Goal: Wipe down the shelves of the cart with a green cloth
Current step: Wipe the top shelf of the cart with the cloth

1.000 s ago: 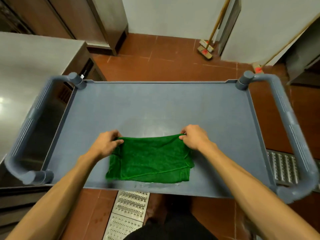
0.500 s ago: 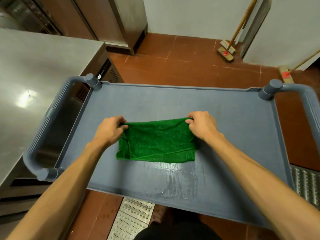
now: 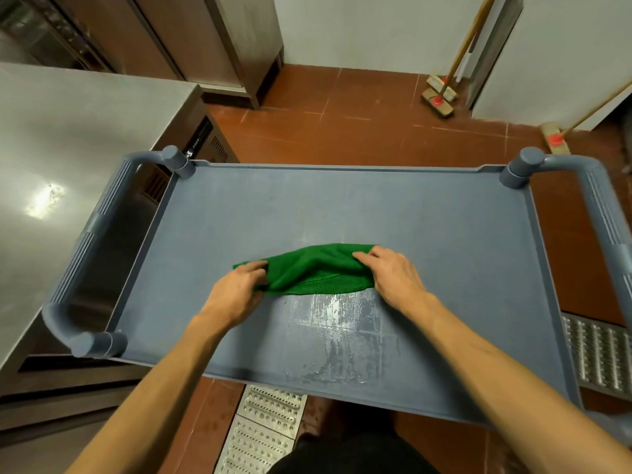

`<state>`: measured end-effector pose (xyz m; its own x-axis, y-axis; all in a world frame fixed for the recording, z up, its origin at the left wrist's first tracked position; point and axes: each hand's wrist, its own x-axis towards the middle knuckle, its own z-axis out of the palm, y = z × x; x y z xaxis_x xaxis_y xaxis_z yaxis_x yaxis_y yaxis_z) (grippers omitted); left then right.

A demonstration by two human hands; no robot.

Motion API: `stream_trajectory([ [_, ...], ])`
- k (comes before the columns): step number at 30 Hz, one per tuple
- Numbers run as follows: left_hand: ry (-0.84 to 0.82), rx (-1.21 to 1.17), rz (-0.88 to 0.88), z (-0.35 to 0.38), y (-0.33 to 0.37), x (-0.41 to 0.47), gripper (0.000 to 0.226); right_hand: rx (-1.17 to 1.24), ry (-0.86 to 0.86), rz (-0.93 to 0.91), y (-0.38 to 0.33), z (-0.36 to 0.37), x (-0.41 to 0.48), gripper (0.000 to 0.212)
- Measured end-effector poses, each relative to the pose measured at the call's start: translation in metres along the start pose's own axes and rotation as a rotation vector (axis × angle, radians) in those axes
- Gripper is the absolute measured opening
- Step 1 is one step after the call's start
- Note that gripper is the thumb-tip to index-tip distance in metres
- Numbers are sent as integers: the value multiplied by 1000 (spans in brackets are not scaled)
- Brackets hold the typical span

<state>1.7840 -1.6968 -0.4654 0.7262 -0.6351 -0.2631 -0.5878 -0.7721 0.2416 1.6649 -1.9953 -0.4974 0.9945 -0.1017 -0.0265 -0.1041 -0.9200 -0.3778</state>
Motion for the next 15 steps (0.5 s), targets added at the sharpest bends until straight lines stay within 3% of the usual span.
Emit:
stream_trajectory([
  [12,30,-79,-84,41,5,-28,14,-36,-193,130,-26,11,-37,67],
  [15,18,-81,-92,44,6,-34,35,-46,-220,169,-35,13,-44,66],
])
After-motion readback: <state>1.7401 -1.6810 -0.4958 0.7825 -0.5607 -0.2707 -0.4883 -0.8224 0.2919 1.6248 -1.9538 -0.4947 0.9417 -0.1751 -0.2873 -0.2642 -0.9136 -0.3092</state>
